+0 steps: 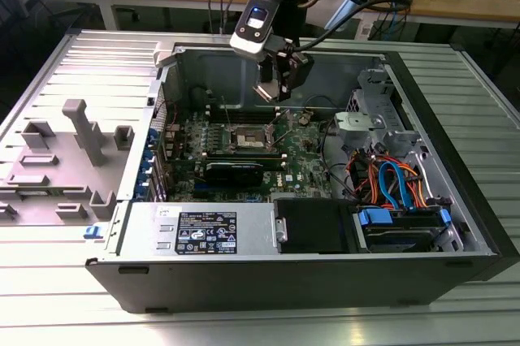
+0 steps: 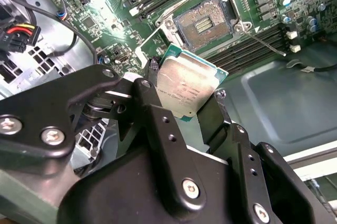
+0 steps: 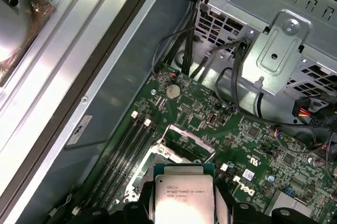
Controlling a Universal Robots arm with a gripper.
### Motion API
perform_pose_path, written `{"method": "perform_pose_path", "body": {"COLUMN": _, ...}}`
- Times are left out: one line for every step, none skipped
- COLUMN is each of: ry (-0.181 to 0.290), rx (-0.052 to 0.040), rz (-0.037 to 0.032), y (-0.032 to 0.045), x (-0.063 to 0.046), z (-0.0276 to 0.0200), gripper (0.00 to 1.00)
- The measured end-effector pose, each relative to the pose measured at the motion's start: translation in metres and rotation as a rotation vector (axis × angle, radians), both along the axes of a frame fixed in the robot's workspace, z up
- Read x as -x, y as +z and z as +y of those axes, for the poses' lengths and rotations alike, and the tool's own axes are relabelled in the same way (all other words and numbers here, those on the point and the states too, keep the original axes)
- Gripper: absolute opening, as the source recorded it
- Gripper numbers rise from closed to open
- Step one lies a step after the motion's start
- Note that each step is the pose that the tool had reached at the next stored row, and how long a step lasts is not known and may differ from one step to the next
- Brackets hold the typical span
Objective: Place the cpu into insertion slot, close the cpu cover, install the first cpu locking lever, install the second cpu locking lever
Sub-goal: 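Place the cpu into insertion slot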
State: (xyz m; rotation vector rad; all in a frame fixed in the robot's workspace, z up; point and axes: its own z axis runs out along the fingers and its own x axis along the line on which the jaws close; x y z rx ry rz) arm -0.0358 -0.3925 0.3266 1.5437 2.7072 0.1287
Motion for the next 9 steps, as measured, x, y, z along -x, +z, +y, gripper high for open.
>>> {"method": "perform_pose_path", "body": {"ry": 0.0, "rx": 0.0, "rz": -0.0001, "y": 0.0, "x": 0.0, "z": 0.0, "gripper": 0.54}}
{"method": "perform_pose_path", "body": {"ry": -0.001, "rx": -0.0001, "rz": -0.0001, "y": -0.0001, "x": 0.0, "z": 0.0, "gripper": 0.54}}
{"method": "perform_pose_path", "body": {"ry": -0.002, "rx": -0.0001, "rz": -0.0001, "y": -0.0001, "x": 0.0, "z": 0.0, "gripper": 0.54}}
{"method": "perform_pose_path", "body": {"ry": -0.002, "rx": -0.0001, "rz": -0.0001, "y": -0.0001, "x": 0.0, "z": 0.0, "gripper": 0.54}}
{"method": "perform_pose_path", "body": {"ry": -0.002, "rx": -0.0001, "rz": -0.0001, "y": -0.0001, "x": 0.0, "z": 0.0, "gripper": 0.54}}
{"method": "perform_pose_path", "body": {"ry": -0.002, "rx": -0.0002, "rz": -0.0001, "y": -0.0001, "x": 0.0, "z": 0.0, "gripper": 0.54}}
{"method": "perform_pose_path", "body": {"ry": -0.002, "rx": -0.0001, "rz": -0.0001, "y": -0.0001, "x": 0.0, "z": 0.0, "gripper": 0.54}}
{"method": "perform_pose_path", "body": {"ry": -0.002, "rx": -0.0001, "rz": -0.0001, "y": -0.0001, "x": 0.0, "z": 0.0, "gripper": 0.54}}
{"method": "perform_pose_path", "body": {"ry": -0.002, "rx": -0.0001, "rz": -0.0001, "y": -0.0001, "x": 0.0, "z": 0.0, "gripper": 0.54}}
